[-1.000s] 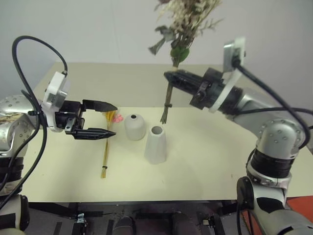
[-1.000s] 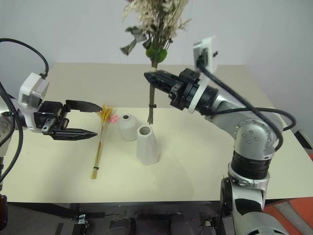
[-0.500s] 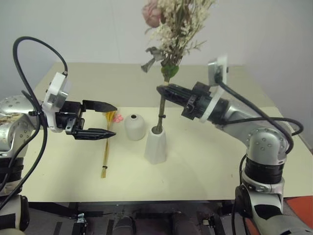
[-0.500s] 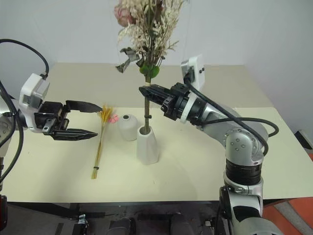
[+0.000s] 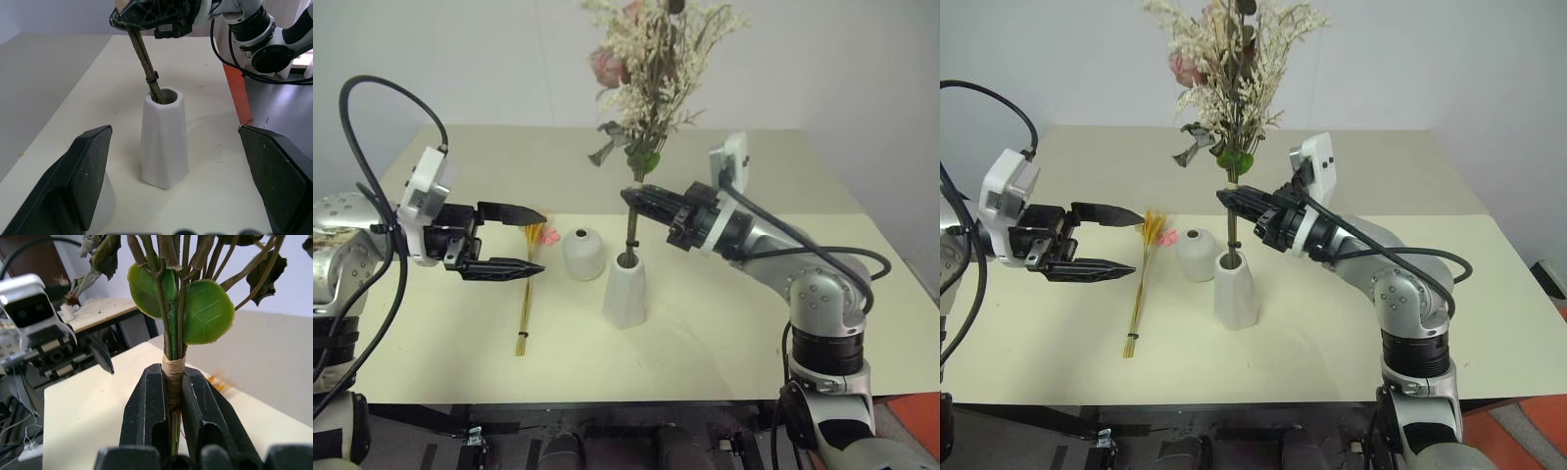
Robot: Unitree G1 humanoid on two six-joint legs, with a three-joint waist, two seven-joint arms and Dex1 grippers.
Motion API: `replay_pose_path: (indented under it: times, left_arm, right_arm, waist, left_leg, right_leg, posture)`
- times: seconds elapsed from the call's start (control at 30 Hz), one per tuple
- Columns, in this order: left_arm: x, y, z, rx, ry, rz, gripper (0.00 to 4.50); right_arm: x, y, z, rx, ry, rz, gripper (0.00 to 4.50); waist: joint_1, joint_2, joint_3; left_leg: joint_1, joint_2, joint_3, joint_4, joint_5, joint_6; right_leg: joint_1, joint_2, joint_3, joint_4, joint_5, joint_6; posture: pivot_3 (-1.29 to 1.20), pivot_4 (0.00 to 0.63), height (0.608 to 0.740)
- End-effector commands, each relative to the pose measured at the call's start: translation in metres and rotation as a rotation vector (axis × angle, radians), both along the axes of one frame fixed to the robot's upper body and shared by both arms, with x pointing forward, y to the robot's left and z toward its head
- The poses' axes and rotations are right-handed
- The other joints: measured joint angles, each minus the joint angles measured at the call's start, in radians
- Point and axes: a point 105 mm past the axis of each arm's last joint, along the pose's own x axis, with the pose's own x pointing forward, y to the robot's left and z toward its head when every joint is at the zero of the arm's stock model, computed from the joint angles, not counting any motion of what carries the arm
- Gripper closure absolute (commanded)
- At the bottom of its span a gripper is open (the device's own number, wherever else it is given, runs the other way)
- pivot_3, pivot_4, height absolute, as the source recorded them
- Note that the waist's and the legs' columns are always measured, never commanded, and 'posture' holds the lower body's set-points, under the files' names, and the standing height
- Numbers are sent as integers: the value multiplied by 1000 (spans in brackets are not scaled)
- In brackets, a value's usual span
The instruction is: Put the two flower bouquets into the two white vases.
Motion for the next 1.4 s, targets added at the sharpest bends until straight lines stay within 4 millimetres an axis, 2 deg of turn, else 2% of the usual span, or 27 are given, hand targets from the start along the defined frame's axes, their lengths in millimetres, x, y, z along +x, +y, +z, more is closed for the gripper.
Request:
replay_pose_path:
  times: [0.03,0.3,0.67,1.0,1.17,1.4]
  left_arm:
    - [-3,3,6,24,-45,10,0]
    - [-3,4,3,23,-36,15,0]
    - [-2,3,3,21,-37,13,0]
    - [1,2,4,16,-47,11,0]
    - [2,1,4,14,-53,12,0]
    - [2,2,3,13,-57,20,0]
  right_arm:
    - [-10,1,8,0,-92,11,4307]
    - [-16,6,0,-13,-106,21,4307]
    - [-9,3,12,-13,-183,-21,4307]
    - [-24,8,15,-9,-213,44,4307]
    - [-26,10,11,-15,-203,57,4307]
    - [-19,12,-4,-28,-167,45,4307]
  waist:
    - [0,0,0]
    - [0,0,0]
    - [0,0,0]
    - [0,0,0]
    - [0,0,0]
    - [0,0,0]
  left_leg:
    - [0,0,0,0,0,0]
    - [0,0,0,0,0,0]
    - [0,0,0,0,0,0]
    - [0,0,0,0,0,0]
    - [0,0,0,0,0,0]
    - [0,0,0,0,0,0]
  right_leg:
    - [0,0,0,0,0,0]
    - [0,0,0,0,-2,3]
    - [0,0,0,0,-2,3]
    - [0,0,0,0,-2,2]
    - [0,0,0,0,-2,2]
    - [0,0,0,0,-2,2]
  posture:
    - [0,150,740]
    - [0,150,740]
    - [0,150,740]
    - [0,150,740]
    - [0,150,740]
    - [0,150,740]
